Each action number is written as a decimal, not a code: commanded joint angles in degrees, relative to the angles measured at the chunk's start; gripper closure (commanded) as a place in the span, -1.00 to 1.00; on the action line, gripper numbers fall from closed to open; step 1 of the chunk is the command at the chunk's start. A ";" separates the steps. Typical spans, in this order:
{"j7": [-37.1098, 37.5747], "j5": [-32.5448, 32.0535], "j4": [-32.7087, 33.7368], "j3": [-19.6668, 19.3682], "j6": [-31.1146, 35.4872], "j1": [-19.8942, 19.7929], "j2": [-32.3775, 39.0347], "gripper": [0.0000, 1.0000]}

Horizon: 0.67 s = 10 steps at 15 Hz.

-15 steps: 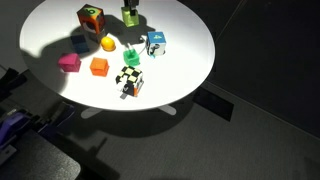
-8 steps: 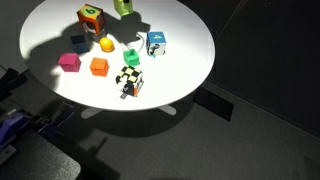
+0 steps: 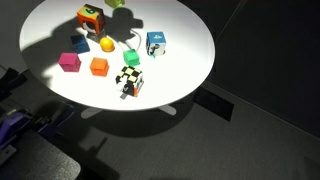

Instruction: Put the yellow block on top of the square plush toy on the left

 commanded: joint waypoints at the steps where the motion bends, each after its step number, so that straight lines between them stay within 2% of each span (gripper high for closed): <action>1: -4.59 -1.70 -4.55 1.82 1.75 -0.20 -3.96 0.47; 10: -12.17 -2.04 -9.12 5.16 4.69 0.24 -6.02 0.47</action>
